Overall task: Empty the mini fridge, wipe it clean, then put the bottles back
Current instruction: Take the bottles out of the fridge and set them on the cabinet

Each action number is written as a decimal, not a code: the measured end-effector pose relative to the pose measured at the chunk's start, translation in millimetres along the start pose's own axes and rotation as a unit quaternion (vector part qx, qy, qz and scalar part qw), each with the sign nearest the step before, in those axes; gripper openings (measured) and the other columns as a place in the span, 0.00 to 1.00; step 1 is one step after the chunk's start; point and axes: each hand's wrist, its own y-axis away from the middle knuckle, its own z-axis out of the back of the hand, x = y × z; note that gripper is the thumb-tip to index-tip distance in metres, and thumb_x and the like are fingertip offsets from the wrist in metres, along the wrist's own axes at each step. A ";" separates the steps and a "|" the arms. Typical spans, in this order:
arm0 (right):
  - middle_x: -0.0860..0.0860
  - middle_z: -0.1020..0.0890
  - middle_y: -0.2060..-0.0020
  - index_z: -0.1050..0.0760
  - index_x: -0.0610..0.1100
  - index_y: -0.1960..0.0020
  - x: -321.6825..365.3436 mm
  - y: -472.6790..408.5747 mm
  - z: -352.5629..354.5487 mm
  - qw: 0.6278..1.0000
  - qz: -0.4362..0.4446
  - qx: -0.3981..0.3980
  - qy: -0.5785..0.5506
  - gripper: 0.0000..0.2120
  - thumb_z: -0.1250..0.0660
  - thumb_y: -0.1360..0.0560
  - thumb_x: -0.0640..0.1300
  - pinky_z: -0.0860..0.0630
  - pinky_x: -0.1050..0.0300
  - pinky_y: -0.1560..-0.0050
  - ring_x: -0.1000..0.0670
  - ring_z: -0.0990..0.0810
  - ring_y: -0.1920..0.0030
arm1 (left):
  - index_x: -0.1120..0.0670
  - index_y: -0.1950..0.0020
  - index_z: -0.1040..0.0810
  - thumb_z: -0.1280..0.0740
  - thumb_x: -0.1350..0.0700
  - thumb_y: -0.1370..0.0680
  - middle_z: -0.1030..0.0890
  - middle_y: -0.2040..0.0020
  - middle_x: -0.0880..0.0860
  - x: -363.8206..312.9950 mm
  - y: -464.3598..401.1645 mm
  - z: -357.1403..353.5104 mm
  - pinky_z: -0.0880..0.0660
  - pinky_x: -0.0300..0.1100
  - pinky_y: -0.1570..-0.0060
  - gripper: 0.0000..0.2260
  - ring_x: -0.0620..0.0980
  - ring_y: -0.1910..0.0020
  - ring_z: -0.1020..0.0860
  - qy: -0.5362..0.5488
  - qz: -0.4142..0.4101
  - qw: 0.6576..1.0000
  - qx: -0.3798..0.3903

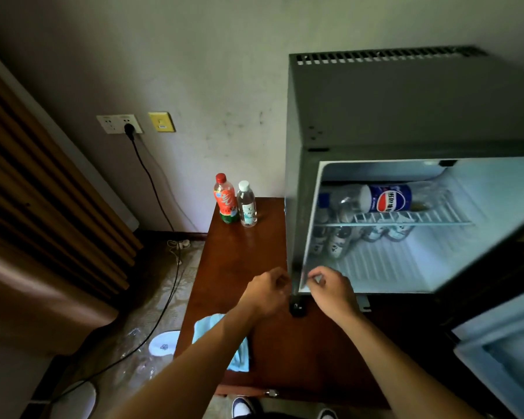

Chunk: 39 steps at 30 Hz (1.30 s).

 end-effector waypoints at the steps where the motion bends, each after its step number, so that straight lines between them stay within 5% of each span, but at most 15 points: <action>1: 0.58 0.22 0.66 0.23 0.55 0.54 -2.6 -1.7 8.4 1.000 0.002 -0.009 -0.005 0.02 0.34 0.25 0.48 0.36 0.65 0.71 0.58 0.24 0.66 | 0.48 0.43 0.21 0.34 0.52 0.22 0.16 0.46 0.49 -7.3 -0.9 -3.9 0.22 0.45 0.48 0.09 0.51 0.49 0.18 -0.004 -0.002 1.000 0.002; 12: 0.50 0.17 0.58 0.24 0.50 0.48 -26.7 -30.2 66.5 0.997 -0.009 -0.076 -0.004 0.04 0.36 0.22 0.47 0.29 0.59 0.65 0.51 0.21 0.63 | 0.44 0.44 0.21 0.36 0.50 0.23 0.16 0.47 0.48 -69.9 -26.1 -41.1 0.22 0.45 0.47 0.09 0.51 0.50 0.18 -0.010 -0.002 1.000 0.012; 15: 0.49 0.17 0.54 0.26 0.49 0.44 -28.9 -42.7 75.9 0.995 -0.009 -0.091 0.025 0.09 0.37 0.22 0.48 0.25 0.53 0.53 0.46 0.20 0.57 | 0.43 0.46 0.22 0.36 0.50 0.24 0.16 0.49 0.47 -77.3 -35.2 -52.3 0.21 0.46 0.48 0.08 0.51 0.51 0.18 -0.012 0.009 1.000 0.010; 19: 0.50 0.19 0.51 0.30 0.47 0.39 -25.9 -67.7 88.6 0.992 -0.017 -0.081 0.100 0.14 0.39 0.24 0.48 0.33 0.45 0.39 0.45 0.21 0.51 | 0.43 0.44 0.21 0.36 0.49 0.24 0.17 0.46 0.48 -86.2 -48.2 -64.4 0.27 0.41 0.54 0.10 0.51 0.48 0.20 -0.029 0.031 0.999 -0.007; 23: 0.46 0.21 0.46 0.31 0.45 0.36 -27.2 -94.6 97.2 0.986 -0.005 -0.034 0.164 0.20 0.39 0.23 0.55 0.38 0.42 0.37 0.43 0.24 0.41 | 0.44 0.43 0.21 0.36 0.50 0.24 0.17 0.45 0.49 -95.1 -58.4 -71.8 0.30 0.40 0.54 0.11 0.50 0.50 0.21 -0.031 0.045 0.998 -0.030; 26: 0.44 0.29 0.31 0.44 0.50 0.24 -27.0 -107.0 92.9 0.977 0.041 0.012 0.208 0.31 0.38 0.23 0.56 0.44 0.35 0.31 0.39 0.33 0.30 | 0.45 0.42 0.21 0.36 0.50 0.23 0.18 0.44 0.49 -96.3 -62.3 -74.0 0.31 0.39 0.56 0.11 0.48 0.52 0.22 -0.033 0.057 0.997 -0.030; 28: 0.44 0.34 0.27 0.44 0.52 0.23 -23.3 -113.1 88.6 0.972 0.060 -0.001 0.225 0.31 0.38 0.23 0.56 0.44 0.34 0.31 0.38 0.36 0.28 | 0.45 0.42 0.22 0.36 0.50 0.23 0.18 0.45 0.49 -93.2 -64.0 -72.9 0.31 0.35 0.60 0.11 0.47 0.53 0.23 -0.032 0.065 0.997 -0.033; 33: 0.44 0.26 0.36 0.36 0.47 0.28 -23.0 -115.5 85.7 0.960 0.102 -0.054 0.256 0.25 0.39 0.22 0.55 0.31 0.42 0.37 0.40 0.28 0.36 | 0.45 0.42 0.22 0.35 0.50 0.24 0.18 0.44 0.50 -84.9 -65.8 -70.8 0.24 0.43 0.49 0.11 0.53 0.46 0.20 -0.041 0.089 0.994 -0.039; 39: 0.47 0.21 0.45 0.30 0.48 0.35 -27.4 -103.7 82.2 0.958 0.143 -0.076 0.237 0.18 0.42 0.21 0.55 0.36 0.41 0.35 0.41 0.25 0.41 | 0.45 0.40 0.22 0.35 0.49 0.24 0.18 0.43 0.50 -79.9 -67.3 -73.9 0.23 0.44 0.47 0.12 0.52 0.46 0.20 -0.031 0.105 0.993 -0.033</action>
